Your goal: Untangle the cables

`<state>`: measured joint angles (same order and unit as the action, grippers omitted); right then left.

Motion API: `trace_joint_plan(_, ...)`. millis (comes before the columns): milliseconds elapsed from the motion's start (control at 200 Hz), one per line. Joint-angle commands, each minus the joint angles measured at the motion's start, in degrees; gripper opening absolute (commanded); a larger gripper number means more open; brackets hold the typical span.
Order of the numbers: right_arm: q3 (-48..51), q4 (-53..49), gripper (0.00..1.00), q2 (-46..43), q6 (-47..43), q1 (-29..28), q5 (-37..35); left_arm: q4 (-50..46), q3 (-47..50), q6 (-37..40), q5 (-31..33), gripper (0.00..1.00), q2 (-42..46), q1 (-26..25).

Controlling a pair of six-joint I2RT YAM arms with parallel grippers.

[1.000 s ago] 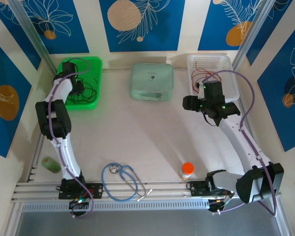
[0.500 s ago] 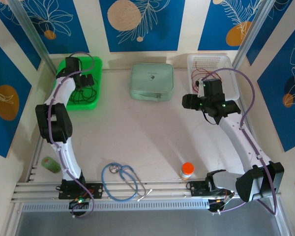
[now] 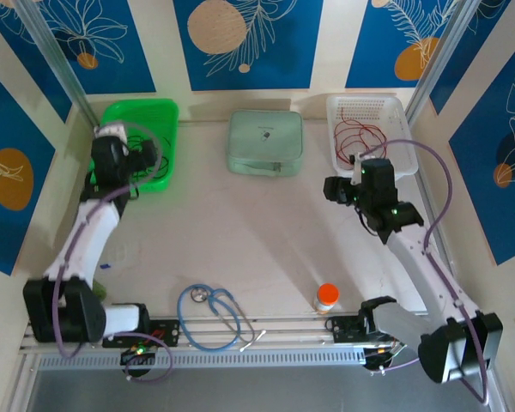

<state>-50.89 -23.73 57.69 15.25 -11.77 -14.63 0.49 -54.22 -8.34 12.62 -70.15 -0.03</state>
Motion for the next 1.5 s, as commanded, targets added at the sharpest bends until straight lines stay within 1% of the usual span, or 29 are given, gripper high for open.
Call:
trace_joint_plan(0,5.2,8.5,0.72,-4.0,-2.1,1.0,-0.7,20.5,15.4,2.6,6.1,1.0,4.8,0.0)
trace_joint_plan(70,8.9,11.1,0.71,-6.2,-2.7,1.1,-2.0,29.5,23.1,1.8,6.7,1.0,4.6,0.0)
trace_joint_plan(110,10.7,12.2,0.71,-7.2,-2.7,1.2,-2.9,32.4,26.3,1.8,6.2,1.0,3.1,0.0)
trace_joint_plan(220,14.6,14.6,0.71,-8.9,-1.9,1.9,-4.0,31.2,29.7,0.9,5.8,1.0,0.7,-0.1)
trace_joint_plan(260,16.1,15.6,0.71,-9.4,-1.7,1.9,-4.3,32.7,31.7,0.4,6.5,1.0,0.4,-0.3)
trace_joint_plan(385,20.1,20.5,0.71,-10.3,-1.6,2.1,-4.6,47.5,39.5,1.3,7.4,1.0,-3.4,-0.1)
trace_joint_plan(455,21.2,22.4,0.71,-10.2,-1.3,2.2,-4.6,49.0,40.1,2.7,1.9,1.0,-3.6,-0.2)
trace_joint_plan(525,22.1,24.0,0.71,-10.0,-1.5,2.3,-4.6,52.0,39.8,2.4,0.1,1.0,-6.2,-0.3)
trace_joint_plan(575,22.8,25.0,0.71,-9.8,-1.9,2.2,-4.7,56.6,40.2,3.0,-0.3,1.0,-9.7,-0.3)
trace_joint_plan(615,23.4,25.5,0.71,-10.0,-2.1,2.3,-4.8,62.8,40.7,3.3,-0.2,1.0,-13.9,-0.3)
trace_joint_plan(635,23.7,25.7,0.71,-10.1,-2.1,2.3,-4.8,65.6,41.0,4.3,-1.4,1.0,-15.3,-0.5)
trace_joint_plan(670,24.4,26.2,0.71,-10.4,-2.3,2.3,-5.0,65.6,41.4,5.6,-5.1,1.0,-16.2,-0.9)
trace_joint_plan(705,25.3,27.1,0.71,-10.9,-2.5,2.3,-4.9,66.4,40.8,6.2,-5.6,1.0,-19.0,-1.3)
trace_joint_plan(740,26.3,28.2,0.71,-11.5,-2.8,2.3,-5.0,71.3,40.4,6.9,-6.3,1.0,-21.6,-1.4)
trace_joint_plan(775,27.4,29.5,0.71,-12.1,-2.9,2.3,-5.0,68.1,40.3,7.1,-7.5,1.0,-19.8,-1.4)
trace_joint_plan(815,28.5,31.0,0.71,-12.7,-2.9,2.2,-4.8,62.9,39.0,6.5,-6.3,1.0,-18.2,-1.4)
trace_joint_plan(885,30.8,34.9,0.71,-13.6,-3.4,2.2,-4.6,63.9,37.9,7.3,-7.5,1.0,-19.9,-1.5)
trace_joint_plan(940,33.3,39.6,0.71,-13.7,-4.0,2.2,-4.9,59.7,36.4,7.4,-8.1,1.0,-19.2,-1.5)
trace_joint_plan(980,35.6,43.5,0.71,-13.2,-4.4,2.4,-5.5,59.1,35.6,7.9,-8.8,1.0,-19.6,-1.5)
trace_joint_plan(1071,39.6,51.9,0.71,-9.3,-3.7,3.5,-6.9,58.3,35.3,8.1,-9.1,1.0,-19.5,-1.7)
trace_joint_plan(1161,42.1,63.4,0.71,-0.4,-2.4,5.6,-7.8,58.3,35.3,8.1,-9.3,1.0,-19.6,-1.7)
trace_joint_plan(1186,41.7,64.2,0.71,1.4,-2.4,6.0,-8.1,58.1,35.2,8.2,-9.6,1.0,-19.5,-1.7)
trace_joint_plan(1236,40.1,66.0,0.7,4.8,-4.0,6.9,-5.0,57.1,34.7,8.5,-10.6,1.0,-19.5,-1.7)
trace_joint_plan(1331,36.7,71.4,0.7,13.5,-6.5,7.9,-2.1,55.7,34.0,8.9,-11.5,1.0,-19.4,-1.7)
trace_joint_plan(1376,33.7,70.3,0.7,16.7,-9.0,7.9,-0.7,55.7,34.0,8.9,-11.6,1.0,-19.4,-1.7)
trace_joint_plan(1401,32.6,71.5,0.7,18.8,-9.8,8.3,0.4,55.7,33.9,8.9,-11.6,1.0,-19.4,-1.7)
trace_joint_plan(1451,30.3,71.1,0.7,23.8,-9.2,9.7,3.3,55.6,33.9,8.9,-11.7,1.0,-19.4,-1.7)
trace_joint_plan(1486,29.7,74.4,0.7,28.9,-8.8,10.7,5.8,55.7,34.0,8.9,-11.7,1.0,-19.4,-1.7)
trace_joint_plan(1496,29.6,77.7,0.68,30.6,-8.8,10.8,6.3,55.6,33.9,9.0,-11.7,1.0,-19.5,-1.7)
